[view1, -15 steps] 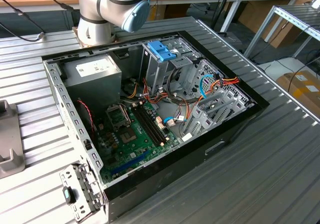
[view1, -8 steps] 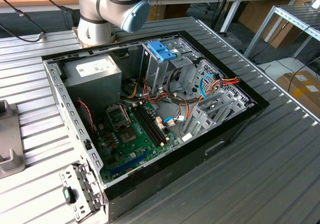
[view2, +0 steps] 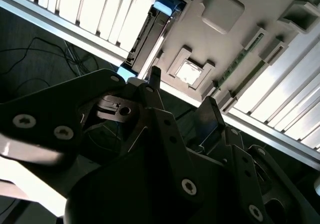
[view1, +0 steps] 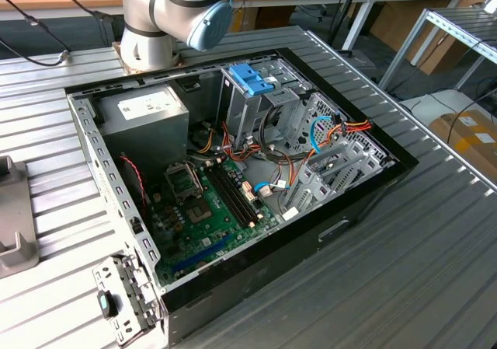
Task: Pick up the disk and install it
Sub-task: 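Pick up the disk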
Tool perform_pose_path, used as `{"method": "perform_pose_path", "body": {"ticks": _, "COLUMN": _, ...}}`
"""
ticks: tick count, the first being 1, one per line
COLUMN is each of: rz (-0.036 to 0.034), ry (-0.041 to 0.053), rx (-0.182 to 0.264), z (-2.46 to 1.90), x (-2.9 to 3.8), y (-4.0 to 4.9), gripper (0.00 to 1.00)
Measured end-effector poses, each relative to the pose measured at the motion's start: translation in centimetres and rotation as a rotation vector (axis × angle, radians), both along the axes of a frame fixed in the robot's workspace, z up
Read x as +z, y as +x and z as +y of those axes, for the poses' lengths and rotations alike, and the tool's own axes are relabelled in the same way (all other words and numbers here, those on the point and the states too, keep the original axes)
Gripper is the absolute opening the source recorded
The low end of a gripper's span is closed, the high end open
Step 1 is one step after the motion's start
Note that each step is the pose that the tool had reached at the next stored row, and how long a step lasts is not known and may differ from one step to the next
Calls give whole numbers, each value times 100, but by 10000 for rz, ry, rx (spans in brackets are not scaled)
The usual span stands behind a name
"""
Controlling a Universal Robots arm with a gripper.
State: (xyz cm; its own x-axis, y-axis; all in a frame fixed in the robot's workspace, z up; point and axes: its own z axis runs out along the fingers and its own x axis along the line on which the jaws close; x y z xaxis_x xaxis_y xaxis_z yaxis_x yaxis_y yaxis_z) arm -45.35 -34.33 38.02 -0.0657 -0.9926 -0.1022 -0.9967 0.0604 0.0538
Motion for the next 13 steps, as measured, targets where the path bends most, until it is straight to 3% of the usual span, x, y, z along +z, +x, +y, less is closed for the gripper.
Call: {"method": "perform_pose_path", "body": {"ticks": 13, "rz": 1, "ry": 0, "rx": 304, "z": 47, "x": -27, "y": 0, "gripper": 54}}
